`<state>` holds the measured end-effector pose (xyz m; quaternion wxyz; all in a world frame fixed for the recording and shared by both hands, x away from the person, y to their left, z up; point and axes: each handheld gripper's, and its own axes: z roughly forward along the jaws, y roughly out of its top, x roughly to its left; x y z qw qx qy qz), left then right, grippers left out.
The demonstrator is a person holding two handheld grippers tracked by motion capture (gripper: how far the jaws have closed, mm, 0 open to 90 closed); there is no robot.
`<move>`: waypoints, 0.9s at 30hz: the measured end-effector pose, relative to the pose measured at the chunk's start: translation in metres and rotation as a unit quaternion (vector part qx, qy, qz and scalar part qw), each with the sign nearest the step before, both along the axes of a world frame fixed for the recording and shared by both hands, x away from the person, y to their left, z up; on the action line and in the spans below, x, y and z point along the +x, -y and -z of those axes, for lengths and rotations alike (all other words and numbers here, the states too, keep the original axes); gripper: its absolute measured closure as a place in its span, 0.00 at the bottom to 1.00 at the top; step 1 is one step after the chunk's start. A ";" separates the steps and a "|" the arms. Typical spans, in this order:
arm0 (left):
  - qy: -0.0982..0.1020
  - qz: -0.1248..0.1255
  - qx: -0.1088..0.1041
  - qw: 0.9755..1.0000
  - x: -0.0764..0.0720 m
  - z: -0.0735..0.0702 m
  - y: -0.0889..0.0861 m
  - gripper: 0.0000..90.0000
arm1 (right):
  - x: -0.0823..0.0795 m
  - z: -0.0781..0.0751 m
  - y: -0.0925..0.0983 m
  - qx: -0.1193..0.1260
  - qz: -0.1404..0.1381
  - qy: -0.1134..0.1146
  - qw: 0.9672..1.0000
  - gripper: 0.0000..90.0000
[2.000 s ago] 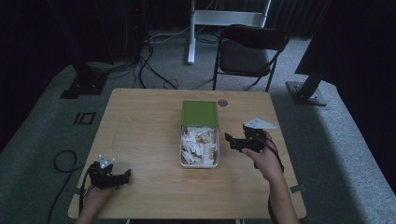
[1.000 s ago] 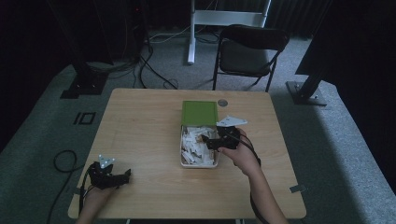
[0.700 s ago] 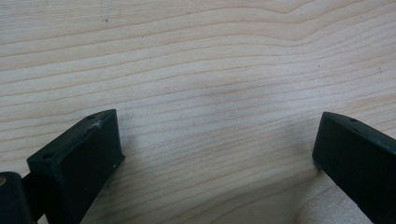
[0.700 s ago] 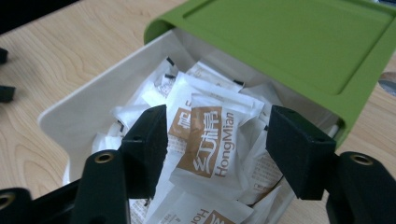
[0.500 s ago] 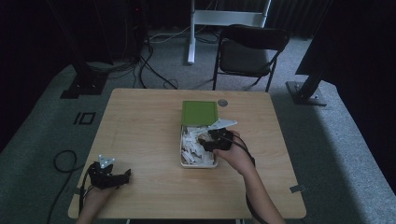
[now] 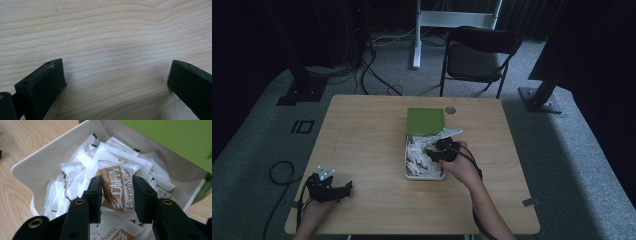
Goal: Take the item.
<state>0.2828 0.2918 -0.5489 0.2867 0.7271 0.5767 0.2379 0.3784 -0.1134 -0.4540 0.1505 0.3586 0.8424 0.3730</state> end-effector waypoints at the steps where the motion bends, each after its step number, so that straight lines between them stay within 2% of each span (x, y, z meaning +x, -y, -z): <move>1: 0.000 0.000 0.000 1.000 0.000 0.000 0.000 0.02 | 0.000 -0.001 0.000 0.000 -0.001 0.000 1.000 0.70; 5: 0.001 -0.001 -0.001 1.000 0.000 0.000 0.000 0.02 | -0.002 -0.009 0.001 0.011 0.000 0.007 1.000 0.71; 13: 0.000 0.001 0.001 1.000 0.000 0.000 0.000 0.02 | -0.005 -0.022 0.006 0.019 -0.003 0.019 1.000 0.72; 20: 0.000 0.001 0.001 1.000 0.000 0.000 0.000 0.02 | -0.007 -0.036 0.017 0.040 0.013 0.041 0.998 0.72; 27: 0.000 0.001 0.001 1.000 0.000 0.000 0.000 0.02 | -0.006 -0.043 0.034 0.042 0.035 0.054 0.997 0.72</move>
